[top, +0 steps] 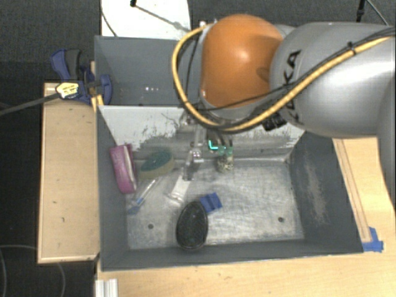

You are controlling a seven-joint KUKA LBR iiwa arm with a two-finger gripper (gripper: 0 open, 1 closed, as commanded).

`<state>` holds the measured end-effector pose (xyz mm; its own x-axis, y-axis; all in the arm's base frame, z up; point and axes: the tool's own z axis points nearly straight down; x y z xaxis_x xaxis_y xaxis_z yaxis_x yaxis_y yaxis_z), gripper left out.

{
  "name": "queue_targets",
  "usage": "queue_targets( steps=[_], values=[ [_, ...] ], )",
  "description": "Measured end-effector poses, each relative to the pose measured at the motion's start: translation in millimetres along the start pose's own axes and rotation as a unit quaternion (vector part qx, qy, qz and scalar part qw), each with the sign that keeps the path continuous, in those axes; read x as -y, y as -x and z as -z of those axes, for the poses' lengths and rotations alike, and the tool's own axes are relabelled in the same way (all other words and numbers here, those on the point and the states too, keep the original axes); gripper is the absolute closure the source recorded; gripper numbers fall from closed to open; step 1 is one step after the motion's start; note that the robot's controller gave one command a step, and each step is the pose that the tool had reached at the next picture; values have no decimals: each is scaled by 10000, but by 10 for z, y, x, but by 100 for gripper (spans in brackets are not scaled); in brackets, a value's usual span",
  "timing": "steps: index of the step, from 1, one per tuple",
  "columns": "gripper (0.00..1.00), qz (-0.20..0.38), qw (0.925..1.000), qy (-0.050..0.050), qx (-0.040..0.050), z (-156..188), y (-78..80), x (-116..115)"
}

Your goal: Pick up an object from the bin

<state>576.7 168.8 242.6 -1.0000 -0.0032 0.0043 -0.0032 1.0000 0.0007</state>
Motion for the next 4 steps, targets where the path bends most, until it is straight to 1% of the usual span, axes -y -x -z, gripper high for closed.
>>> queue_targets(
  steps=[1, 2, 3, 4],
  values=[
    [0, 1967, 9803, 12, 162, -1394, -76, 656],
    [0, 1686, 9857, 4, 64, -1405, 88, 513],
    [0, 1373, 9905, -1, 23, -1417, 57, 629],
    [0, 1059, 9944, 5, 62, -1702, -15, 679]
  ],
)
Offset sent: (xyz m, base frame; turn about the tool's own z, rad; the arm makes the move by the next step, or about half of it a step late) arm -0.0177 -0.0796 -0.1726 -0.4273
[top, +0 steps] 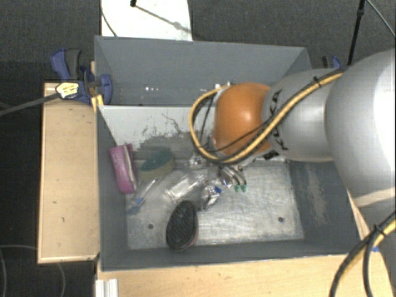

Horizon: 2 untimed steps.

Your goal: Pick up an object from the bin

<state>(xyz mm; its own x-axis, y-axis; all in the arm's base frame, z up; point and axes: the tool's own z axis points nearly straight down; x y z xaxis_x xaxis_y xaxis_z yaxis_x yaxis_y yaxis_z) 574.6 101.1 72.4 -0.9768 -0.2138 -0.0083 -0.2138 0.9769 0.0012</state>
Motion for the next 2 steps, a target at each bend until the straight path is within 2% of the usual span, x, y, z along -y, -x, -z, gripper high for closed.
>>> queue_targets(
  steps=[1, 2],
  values=[
    [0, 939, 9956, -4, -2, -5, 261, -319],
    [100, 917, 9958, -1, 15, 13, 272, -318]
  ],
)
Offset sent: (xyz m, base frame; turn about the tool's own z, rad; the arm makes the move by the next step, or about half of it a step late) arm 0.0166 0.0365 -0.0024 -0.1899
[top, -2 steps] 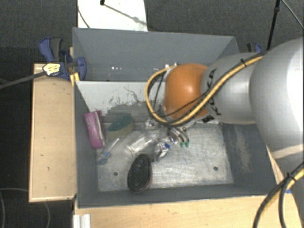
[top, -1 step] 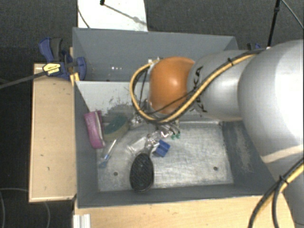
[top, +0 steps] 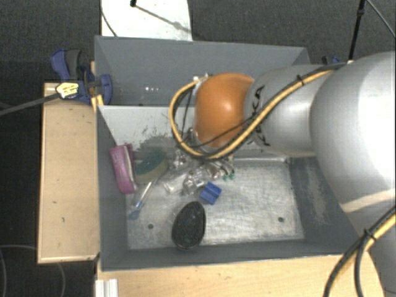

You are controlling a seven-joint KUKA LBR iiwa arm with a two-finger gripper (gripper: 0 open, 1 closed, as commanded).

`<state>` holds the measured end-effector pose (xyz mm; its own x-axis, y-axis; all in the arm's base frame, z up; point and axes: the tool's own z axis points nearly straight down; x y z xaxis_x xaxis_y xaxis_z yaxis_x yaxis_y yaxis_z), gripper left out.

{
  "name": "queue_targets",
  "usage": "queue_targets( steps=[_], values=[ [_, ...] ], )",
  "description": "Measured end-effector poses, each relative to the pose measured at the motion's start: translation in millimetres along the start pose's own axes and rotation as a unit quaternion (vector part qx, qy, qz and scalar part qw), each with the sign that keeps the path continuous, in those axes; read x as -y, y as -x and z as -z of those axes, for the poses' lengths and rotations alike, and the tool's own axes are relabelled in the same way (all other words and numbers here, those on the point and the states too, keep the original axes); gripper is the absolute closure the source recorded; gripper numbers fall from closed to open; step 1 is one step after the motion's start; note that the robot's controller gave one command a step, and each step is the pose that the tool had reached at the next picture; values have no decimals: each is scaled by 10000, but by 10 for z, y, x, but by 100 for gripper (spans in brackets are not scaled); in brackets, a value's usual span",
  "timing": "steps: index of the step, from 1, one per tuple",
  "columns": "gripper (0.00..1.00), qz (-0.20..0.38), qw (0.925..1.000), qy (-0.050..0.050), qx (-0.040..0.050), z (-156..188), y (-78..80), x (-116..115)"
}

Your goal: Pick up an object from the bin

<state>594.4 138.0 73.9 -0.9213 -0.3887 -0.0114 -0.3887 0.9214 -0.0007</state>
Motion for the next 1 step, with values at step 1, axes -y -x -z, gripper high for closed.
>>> queue_targets(
  steps=[1],
  values=[
    [100, -37, 10000, -4, -2, 702, 35, 6]
  ],
)
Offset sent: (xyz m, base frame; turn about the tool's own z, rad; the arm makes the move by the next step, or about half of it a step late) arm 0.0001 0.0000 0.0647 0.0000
